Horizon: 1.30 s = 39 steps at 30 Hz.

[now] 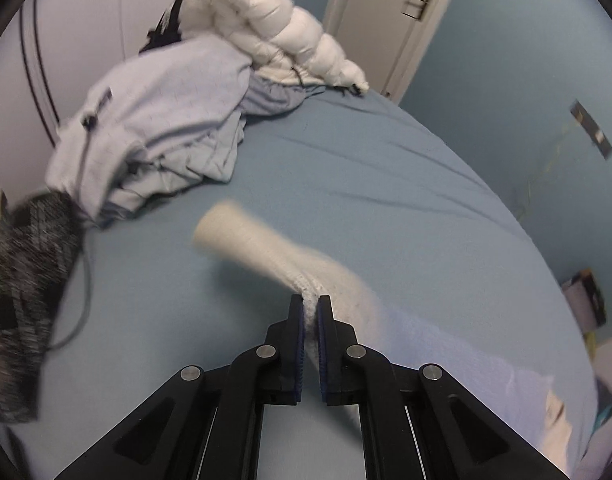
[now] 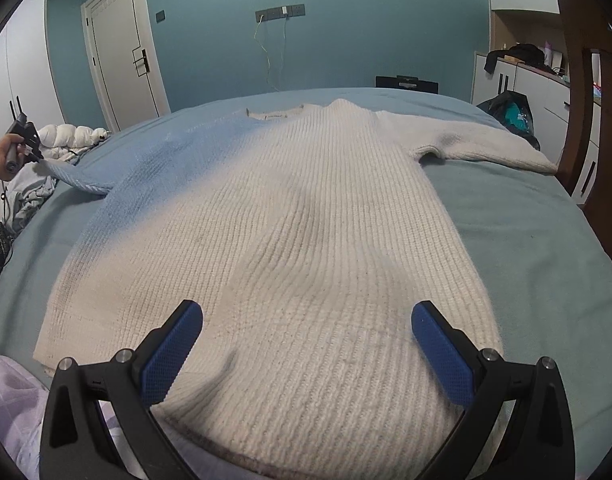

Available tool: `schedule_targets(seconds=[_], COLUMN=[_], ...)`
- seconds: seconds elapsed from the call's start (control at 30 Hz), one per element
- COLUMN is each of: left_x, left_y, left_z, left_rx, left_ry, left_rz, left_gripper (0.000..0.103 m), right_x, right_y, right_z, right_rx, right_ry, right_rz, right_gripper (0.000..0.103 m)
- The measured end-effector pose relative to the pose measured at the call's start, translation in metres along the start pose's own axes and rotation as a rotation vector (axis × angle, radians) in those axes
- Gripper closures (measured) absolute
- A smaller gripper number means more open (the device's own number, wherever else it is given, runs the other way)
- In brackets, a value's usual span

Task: Fold small clothes
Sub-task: 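Grasp the blue sleeve cuff of the sweater with the left gripper, then lift the blue sleeve and fold it across the sweater body with the left gripper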

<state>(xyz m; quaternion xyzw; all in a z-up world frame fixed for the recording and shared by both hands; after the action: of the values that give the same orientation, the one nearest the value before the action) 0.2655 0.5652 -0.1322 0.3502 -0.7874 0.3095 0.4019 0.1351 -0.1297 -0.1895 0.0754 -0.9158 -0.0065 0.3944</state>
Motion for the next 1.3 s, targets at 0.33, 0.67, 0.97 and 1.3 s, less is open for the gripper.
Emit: schedule_targets(seconds=[0.33,0.67,0.97,1.3], left_x=[0.09,0.073,-0.049,-0.074], left_y=[-0.02,0.02,0.112,0.12], left_z=[0.047,0.043,0.1,0.097], left_rx=[-0.059,-0.134,0.204,-0.021], left_ry=[0.027,-0.125,0.313,0.192], left_rz=[0.17,0.037,0.107,0.024], left_gripper=[0.097,0.097,0.096,0.0], right_x=[0.004,-0.005,-0.004,-0.009], right_y=[-0.005,-0.004,-0.005,-0.002], right_z=[-0.003,-0.004,-0.001,0.001], right_rx=[-0.023,-0.013,-0.012,0.006], right_ry=[-0.026,-0.009,-0.004,0.031], right_rz=[-0.008,-0.005,0.001,0.033], right_gripper=[0.001,0.001,0.001,0.001])
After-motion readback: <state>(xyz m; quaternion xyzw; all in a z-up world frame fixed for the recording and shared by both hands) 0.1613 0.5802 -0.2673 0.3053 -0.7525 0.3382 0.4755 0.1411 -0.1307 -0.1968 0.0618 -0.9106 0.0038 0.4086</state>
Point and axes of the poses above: each gripper's, at about its wrist camera, not at the fingertips, and x roughly against the way its jaws point, y to its left, z to its underside, the point moved 5 cm from there along -x, roughly the way its jaws point, and after that the axes turned 1 degree about y, right-handed, at the moved point
